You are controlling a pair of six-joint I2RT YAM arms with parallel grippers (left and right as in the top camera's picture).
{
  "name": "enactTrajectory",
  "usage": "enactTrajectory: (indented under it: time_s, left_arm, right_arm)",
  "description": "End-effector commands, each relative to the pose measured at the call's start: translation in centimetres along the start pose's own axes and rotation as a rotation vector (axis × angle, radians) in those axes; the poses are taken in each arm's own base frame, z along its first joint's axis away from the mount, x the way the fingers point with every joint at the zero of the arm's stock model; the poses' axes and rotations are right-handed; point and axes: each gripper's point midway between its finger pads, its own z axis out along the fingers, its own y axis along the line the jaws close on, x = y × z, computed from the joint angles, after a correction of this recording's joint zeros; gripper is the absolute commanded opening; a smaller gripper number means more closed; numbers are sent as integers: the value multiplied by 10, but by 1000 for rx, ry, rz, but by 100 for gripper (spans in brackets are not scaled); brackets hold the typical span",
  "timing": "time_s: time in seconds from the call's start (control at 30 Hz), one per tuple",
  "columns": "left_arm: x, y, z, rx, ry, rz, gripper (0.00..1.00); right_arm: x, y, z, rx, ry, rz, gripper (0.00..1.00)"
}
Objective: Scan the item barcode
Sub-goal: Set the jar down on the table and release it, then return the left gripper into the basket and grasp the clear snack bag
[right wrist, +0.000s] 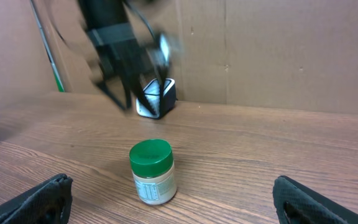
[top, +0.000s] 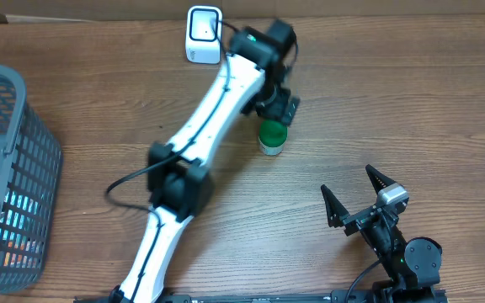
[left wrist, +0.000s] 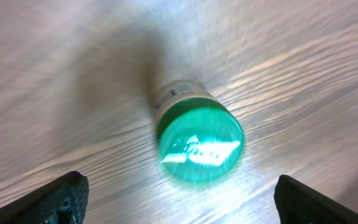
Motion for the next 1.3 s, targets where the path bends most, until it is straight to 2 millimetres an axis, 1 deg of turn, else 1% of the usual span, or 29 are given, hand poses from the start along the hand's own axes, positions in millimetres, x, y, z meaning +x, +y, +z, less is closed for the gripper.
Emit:
enactTrajectory:
  time_s: [0.0, 0.03, 0.07, 0.17, 0.23, 0.3, 0.33, 0.4, 0.47, 0.57, 0.63, 0.7, 0.8, 0.83, 0.97, 1.17, 1.27]
  left_arm:
    - [-8, 37, -116, -27, -262, -93, 97]
    - [-5, 49, -137, -32, -309, -121, 96]
    - [-3, 59, -154, -35, -345, -144, 96]
    - [12, 103, -211, -70, -470, -260, 96]
    - [30, 139, -251, -99, -562, -362, 95]
    - [48, 169, -280, -126, -631, -454, 95]
    - [60, 186, -296, -145, -670, -511, 95]
    - [88, 221, -324, -190, -735, -627, 95]
    - [115, 252, -343, -234, -782, -739, 95]
    - [157, 297, -363, -303, -825, -911, 95]
    - [185, 325, -368, -346, -828, -1018, 95]
    - [209, 349, -368, -372, -815, -1120, 95]
    - [242, 382, -360, -396, -779, -1263, 94]
    - [257, 399, -352, -404, -748, -1321, 94]
    - [283, 427, -324, -418, -643, -1423, 93]
    - [318, 452, -280, -462, -470, -1529, 93]
    - [341, 463, -259, -509, -389, -1588, 94]
  right_arm:
    - [2, 0, 0, -1, -3, -2, 100]
    - [2, 0, 0, -1, -3, -2, 100]
    - [2, 0, 0, -1, -3, -2, 100]
    - [2, 0, 0, -1, -3, -2, 100]
    - [2, 0, 0, -1, -3, -2, 100]
    - [2, 0, 0, -1, -3, -2, 100]
    - [2, 0, 0, -1, -3, -2, 100]
    - [2, 0, 0, -1, -3, -2, 100]
    - [2, 0, 0, -1, -3, -2, 100]
    - [2, 0, 0, -1, -3, -2, 100]
    - [2, 0, 0, -1, -3, -2, 100]
    - [2, 0, 0, -1, -3, -2, 100]
    - [2, 0, 0, -1, -3, -2, 100]
    - [2, 0, 0, -1, -3, -2, 100]
    - [2, 0, 0, -1, -3, -2, 100]
    - [2, 0, 0, -1, -3, -2, 100]
    - [2, 0, 0, -1, -3, -2, 100]
